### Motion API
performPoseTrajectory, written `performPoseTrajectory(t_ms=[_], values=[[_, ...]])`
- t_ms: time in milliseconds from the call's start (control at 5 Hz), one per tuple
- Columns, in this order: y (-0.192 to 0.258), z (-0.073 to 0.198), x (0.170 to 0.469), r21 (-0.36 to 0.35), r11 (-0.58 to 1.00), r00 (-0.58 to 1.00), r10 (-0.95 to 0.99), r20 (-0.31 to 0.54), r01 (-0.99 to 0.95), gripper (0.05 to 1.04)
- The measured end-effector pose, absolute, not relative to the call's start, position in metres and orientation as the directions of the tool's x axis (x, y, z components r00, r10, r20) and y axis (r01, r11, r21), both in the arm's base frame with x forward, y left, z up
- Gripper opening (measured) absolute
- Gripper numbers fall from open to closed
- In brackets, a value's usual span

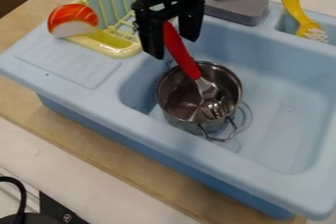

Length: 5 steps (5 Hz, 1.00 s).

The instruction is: Put the red object inside the silver pot in the sink

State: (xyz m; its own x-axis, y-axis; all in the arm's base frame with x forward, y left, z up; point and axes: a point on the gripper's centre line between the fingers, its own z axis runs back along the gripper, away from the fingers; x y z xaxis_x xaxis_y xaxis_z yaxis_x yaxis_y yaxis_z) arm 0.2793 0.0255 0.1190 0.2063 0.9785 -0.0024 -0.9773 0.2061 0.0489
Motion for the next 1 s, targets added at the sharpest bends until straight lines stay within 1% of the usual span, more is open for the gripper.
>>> performPoseTrajectory(t_ms=[200,400,600,800,1000], values=[[0.027,0.121,0.277,0.058,0.226,0.225,0.974,-0.024,-0.972,0.997],[0.024,0.132,0.285,0.022,0.308,0.307,0.951,-0.041,-0.951,0.997],[0.018,0.147,0.294,-0.017,0.464,0.464,0.885,-0.041,-0.886,0.997],[0.012,0.152,0.296,-0.021,0.612,0.613,0.790,-0.031,-0.790,0.997],[0.011,0.158,0.296,-0.012,0.716,0.716,0.698,-0.027,-0.698,0.997]])
